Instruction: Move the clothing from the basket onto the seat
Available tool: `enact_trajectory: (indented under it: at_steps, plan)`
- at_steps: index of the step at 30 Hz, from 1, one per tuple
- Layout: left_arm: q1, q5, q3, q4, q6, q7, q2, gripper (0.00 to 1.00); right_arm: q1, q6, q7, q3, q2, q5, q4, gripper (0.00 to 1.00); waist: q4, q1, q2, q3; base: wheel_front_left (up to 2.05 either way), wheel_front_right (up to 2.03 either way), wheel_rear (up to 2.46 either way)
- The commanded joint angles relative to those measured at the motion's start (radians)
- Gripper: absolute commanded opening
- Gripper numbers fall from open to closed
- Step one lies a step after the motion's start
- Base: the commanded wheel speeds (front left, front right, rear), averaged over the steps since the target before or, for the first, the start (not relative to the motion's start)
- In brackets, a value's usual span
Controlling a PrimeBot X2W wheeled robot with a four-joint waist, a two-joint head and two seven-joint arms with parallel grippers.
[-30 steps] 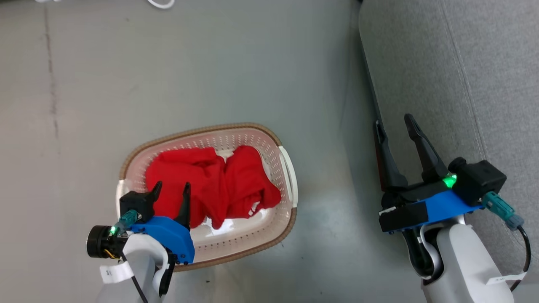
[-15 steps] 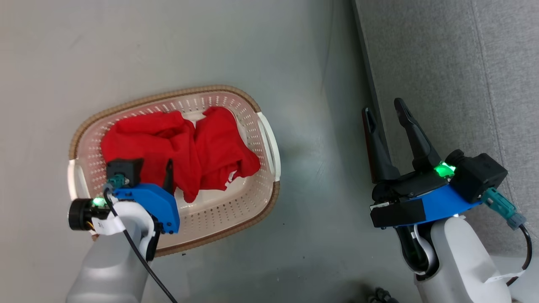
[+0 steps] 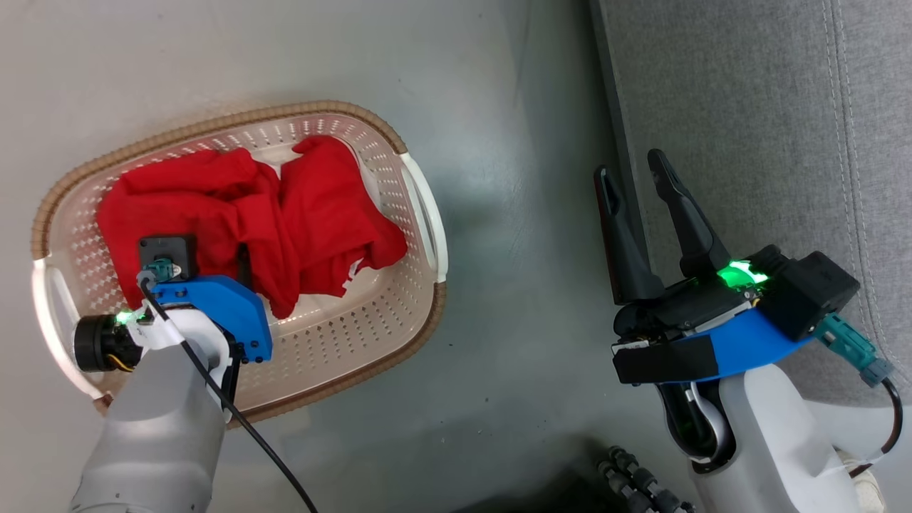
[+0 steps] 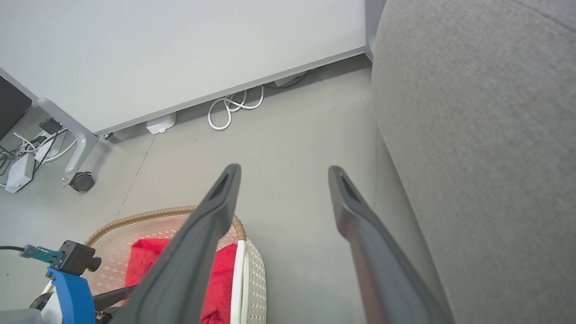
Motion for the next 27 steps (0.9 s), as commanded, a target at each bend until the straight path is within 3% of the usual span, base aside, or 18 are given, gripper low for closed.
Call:
enact_trajectory:
  at_steps: [1, 8, 9, 11, 27]
  plan:
    - [-0.023, -0.008, 0.004, 0.005, 0.007, 0.008, 0.006, 1.00, -0.004, 0.000, -0.005, 0.004, -0.003, 0.010, -0.008, 1.00, -0.012, -0.0001, 0.0000, 0.020, 0.00, 0.00, 0.00]
    - [-0.037, 0.000, -0.016, 0.022, 0.033, 0.052, 0.014, 1.00, -0.002, 0.000, -0.005, 0.012, -0.003, 0.019, -0.023, 1.00, -0.029, -0.0001, 0.0000, 0.046, 0.00, 0.00, 0.00]
    - [-0.038, 0.000, -0.018, 0.023, 0.032, 0.057, 0.016, 0.76, -0.003, 0.000, -0.005, 0.013, -0.003, 0.022, -0.024, 1.00, -0.030, -0.0001, 0.0000, 0.047, 0.00, 0.00, 0.00]
    - [-0.039, -0.001, -0.021, 0.025, 0.034, 0.062, 0.018, 0.00, -0.003, 0.000, -0.005, 0.013, -0.003, 0.025, -0.027, 1.00, -0.034, -0.0001, 0.0000, 0.049, 0.00, 0.00, 0.00]
    - [-0.033, -0.016, -0.046, 0.032, 0.016, 0.067, 0.020, 0.00, -0.019, 0.000, -0.005, 0.008, -0.003, 0.028, -0.017, 1.00, -0.040, -0.0001, 0.0000, 0.034, 0.00, 0.00, 0.00]
